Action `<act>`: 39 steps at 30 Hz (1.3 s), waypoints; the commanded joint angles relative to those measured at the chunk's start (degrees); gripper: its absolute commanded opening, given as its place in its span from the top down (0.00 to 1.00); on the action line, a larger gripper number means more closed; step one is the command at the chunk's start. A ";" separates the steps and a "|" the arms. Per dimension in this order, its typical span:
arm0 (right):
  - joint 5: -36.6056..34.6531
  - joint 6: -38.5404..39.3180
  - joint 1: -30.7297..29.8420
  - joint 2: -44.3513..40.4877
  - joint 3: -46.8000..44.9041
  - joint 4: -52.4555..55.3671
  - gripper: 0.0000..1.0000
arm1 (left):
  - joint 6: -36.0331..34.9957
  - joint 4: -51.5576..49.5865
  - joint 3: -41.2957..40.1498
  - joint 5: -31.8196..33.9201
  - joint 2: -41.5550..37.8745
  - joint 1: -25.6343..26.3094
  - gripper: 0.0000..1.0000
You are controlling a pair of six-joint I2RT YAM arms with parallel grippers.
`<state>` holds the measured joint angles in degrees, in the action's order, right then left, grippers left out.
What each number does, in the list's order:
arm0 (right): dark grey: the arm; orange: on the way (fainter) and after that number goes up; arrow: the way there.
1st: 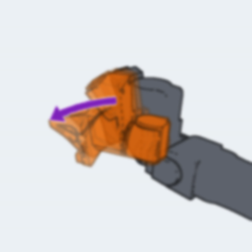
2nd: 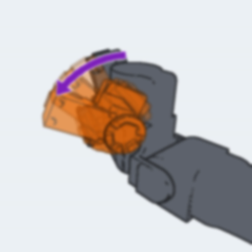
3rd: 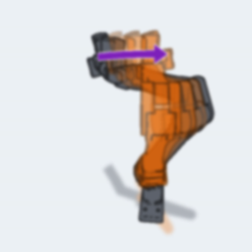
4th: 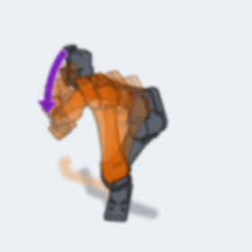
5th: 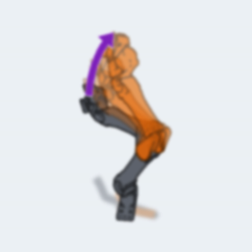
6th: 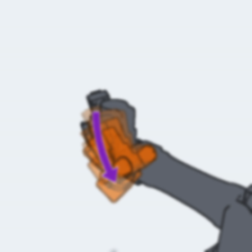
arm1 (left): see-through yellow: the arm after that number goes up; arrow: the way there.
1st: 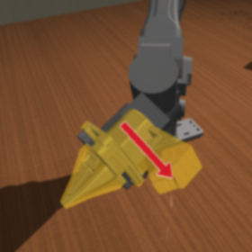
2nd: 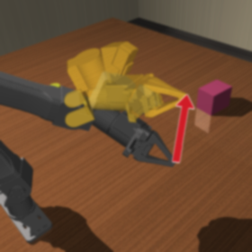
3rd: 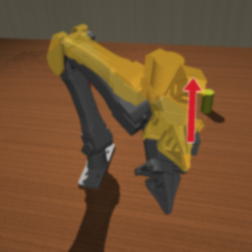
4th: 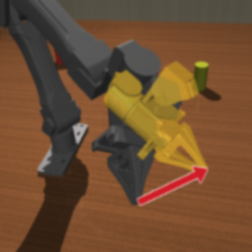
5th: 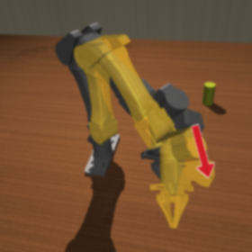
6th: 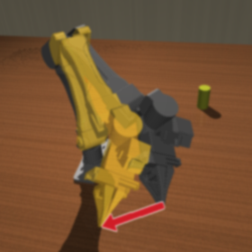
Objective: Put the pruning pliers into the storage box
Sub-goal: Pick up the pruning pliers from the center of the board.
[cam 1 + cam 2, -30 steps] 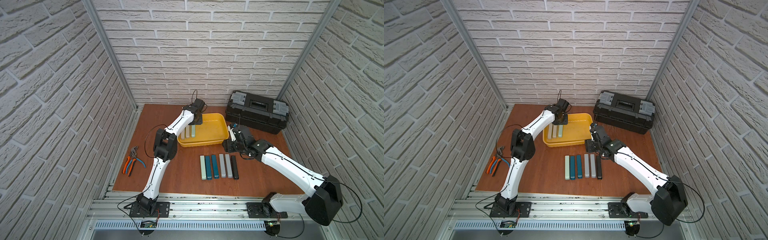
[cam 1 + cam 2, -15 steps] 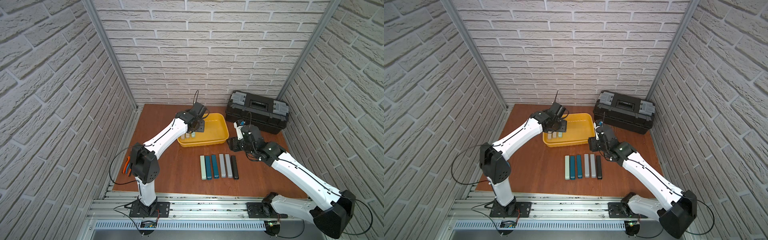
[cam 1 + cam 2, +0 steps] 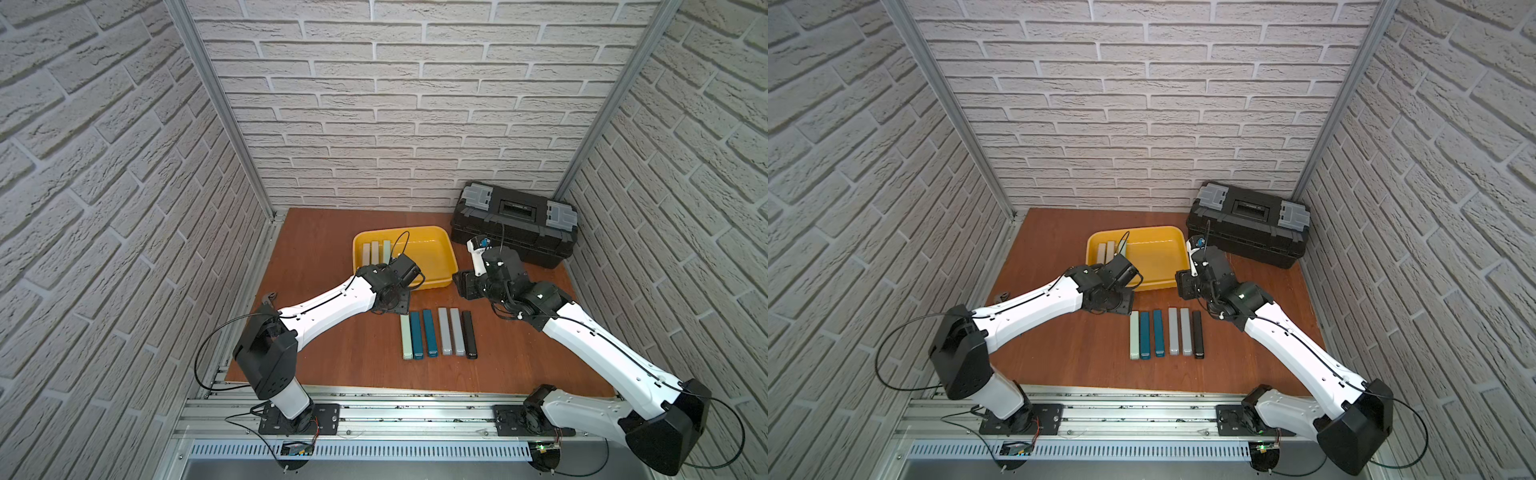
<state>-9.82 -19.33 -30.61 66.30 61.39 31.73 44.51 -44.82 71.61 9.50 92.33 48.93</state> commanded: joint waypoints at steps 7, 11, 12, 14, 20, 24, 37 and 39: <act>1.85 -2.48 -0.42 0.29 -2.05 -2.04 0.36 | 7.03 8.10 -4.29 -3.75 2.89 3.98 0.35; 1.92 -2.81 -0.42 1.13 -2.35 -1.66 0.36 | 7.13 8.28 -4.11 -4.22 4.99 4.33 0.35; 2.02 -2.90 -0.44 1.16 -2.57 -1.75 0.36 | 7.36 8.26 -4.11 -4.13 5.37 4.33 0.35; 1.94 -3.13 -0.43 1.03 -3.15 -1.93 0.36 | 7.77 8.36 -4.42 -4.10 5.61 4.33 0.35; 2.00 -3.43 -0.42 1.27 -4.32 -2.41 0.36 | 9.76 8.86 -6.35 -3.86 5.53 4.33 0.35; 2.64 -3.80 -0.42 1.71 -4.77 -3.14 0.36 | 10.96 9.35 -7.34 -3.54 5.57 4.34 0.35; 2.93 -4.00 -0.48 3.04 -4.56 -3.48 0.36 | 11.83 8.45 -7.37 -3.26 7.78 4.33 0.35; 2.97 -4.11 -0.42 2.99 -4.69 -3.51 0.36 | 12.08 8.09 -7.41 -3.10 7.99 4.28 0.35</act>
<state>-7.20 -22.39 -30.63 69.23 57.49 30.59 55.83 -35.83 64.27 5.87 99.53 53.04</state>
